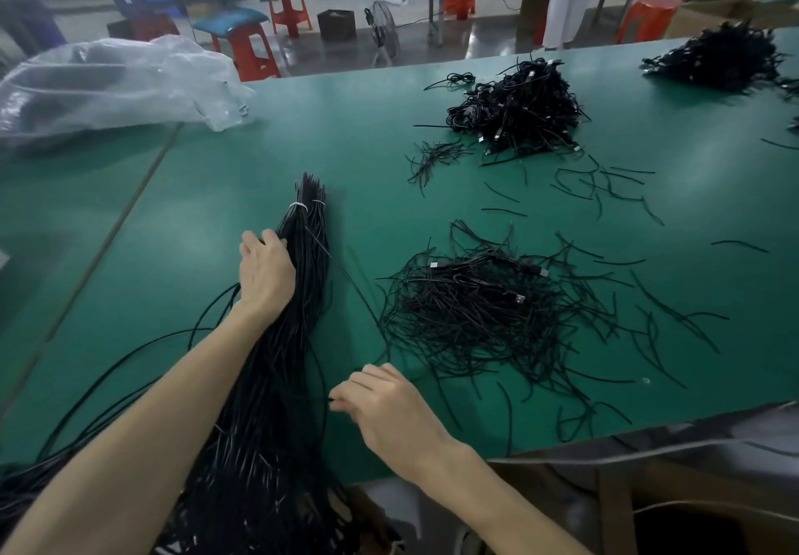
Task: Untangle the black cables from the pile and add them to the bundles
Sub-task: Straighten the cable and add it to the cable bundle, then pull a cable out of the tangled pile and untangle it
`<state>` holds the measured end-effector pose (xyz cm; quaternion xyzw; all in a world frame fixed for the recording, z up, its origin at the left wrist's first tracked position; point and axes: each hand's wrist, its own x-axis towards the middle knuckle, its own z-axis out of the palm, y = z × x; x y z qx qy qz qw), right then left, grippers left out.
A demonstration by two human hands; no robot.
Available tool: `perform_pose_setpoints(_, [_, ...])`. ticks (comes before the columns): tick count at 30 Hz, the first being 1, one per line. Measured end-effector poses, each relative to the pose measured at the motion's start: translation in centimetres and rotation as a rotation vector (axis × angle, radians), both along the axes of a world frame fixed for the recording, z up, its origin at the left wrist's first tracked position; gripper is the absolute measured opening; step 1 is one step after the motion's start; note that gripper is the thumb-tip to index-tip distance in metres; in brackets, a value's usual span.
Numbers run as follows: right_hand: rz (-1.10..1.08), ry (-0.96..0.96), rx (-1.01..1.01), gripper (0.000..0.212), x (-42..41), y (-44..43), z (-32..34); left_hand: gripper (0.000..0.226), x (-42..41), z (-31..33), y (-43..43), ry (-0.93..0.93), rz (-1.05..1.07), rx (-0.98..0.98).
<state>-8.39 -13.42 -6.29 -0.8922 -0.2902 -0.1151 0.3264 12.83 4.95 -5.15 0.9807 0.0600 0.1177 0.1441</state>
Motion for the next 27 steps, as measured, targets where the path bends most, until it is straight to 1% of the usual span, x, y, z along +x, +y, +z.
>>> perform_pose_setpoints(3, [-0.038,0.094,0.064,0.027,0.1,-0.2,-0.2,0.036,-0.1,-0.3,0.5,0.063,0.027,-0.057])
perform_pose_setpoints(5, [-0.083,0.178,0.139,0.026,0.2,-0.9,0.4,0.041,-0.9,0.0,0.8,0.094,0.012,-0.044])
perform_pose_setpoints(6, [-0.107,0.223,0.18,0.026,0.4,-1.3,0.9,0.044,-1.7,0.2,1.0,0.079,-0.016,-0.019])
perform_pose_setpoints(7, [-0.131,0.262,0.225,0.025,0.6,-1.9,1.6,0.043,-2.6,0.3,1.2,0.033,-0.057,-0.011])
perform_pose_setpoints(8, [-0.159,0.289,0.282,0.023,0.9,-2.5,2.2,0.036,-3.7,0.7,1.5,-0.04,-0.106,-0.044])
perform_pose_setpoints(9, [-0.194,0.307,0.346,0.021,1.2,-3.1,2.9,0.027,-5.1,1.4,1.6,-0.12,-0.155,-0.103])
perform_pose_setpoints(10, [-0.229,0.321,0.413,0.021,1.6,-3.6,3.7,0.023,-6.5,2.3,1.7,-0.198,-0.198,-0.163])
perform_pose_setpoints(12, [-0.273,0.334,0.536,0.023,2.4,-4.2,5.2,0.032,-9.8,4.5,1.3,-0.341,-0.274,-0.272])
perform_pose_setpoints(14, [-0.299,0.323,0.626,0.025,3.1,-4.3,6.5,0.041,-13.5,6.1,0.6,-0.394,-0.392,-0.361])
perform_pose_setpoints(15, [-0.311,0.318,0.67,0.027,3.4,-4.3,7.1,0.047,-15.3,6.3,0.2,-0.356,-0.462,-0.401])
perform_pose_setpoints(16, [-0.32,0.313,0.711,0.027,3.7,-4.2,7.7,0.053,-16.9,6.0,-0.3,-0.274,-0.508,-0.449])
perform_pose_setpoints(18, [-0.306,0.296,0.756,0.028,3.8,-4.1,8.5,0.064,-18.9,4.8,-1.2,-0.026,-0.521,-0.595])
perform_pose_setpoints(20, [-0.26,0.29,0.754,0.027,3.6,-4.1,8.9,0.068,-19.1,3.3,-1.9,0.186,-0.467,-0.798])
perform_pose_setpoints(21, [-0.236,0.292,0.747,0.026,3.4,-4.2,8.8,0.068,-18.6,2.8,-2.1,0.263,-0.399,-0.939])
perform_pose_setpoints(23, [-0.178,0.311,0.716,0.025,2.9,-4.6,8.5,0.074,-17.2,2.3,-2.1,0.41,-0.236,-1.303])
perform_pose_setpoints(24, [-0.141,0.332,0.683,0.025,2.6,-4.8,8.1,0.075,-16.5,2.3,-1.8,0.448,-0.176,-1.517])
perform_pose_setpoints(25, [-0.104,0.361,0.636,0.024,2.3,-5.1,7.6,0.071,-15.8,2.6,-1.5,0.448,-0.135,-1.767])
perform_pose_setpoints(27, [-0.035,0.433,0.535,0.025,1.5,-5.7,6.3,0.048,-14.6,3.7,-0.8,0.355,-0.007,-2.257])
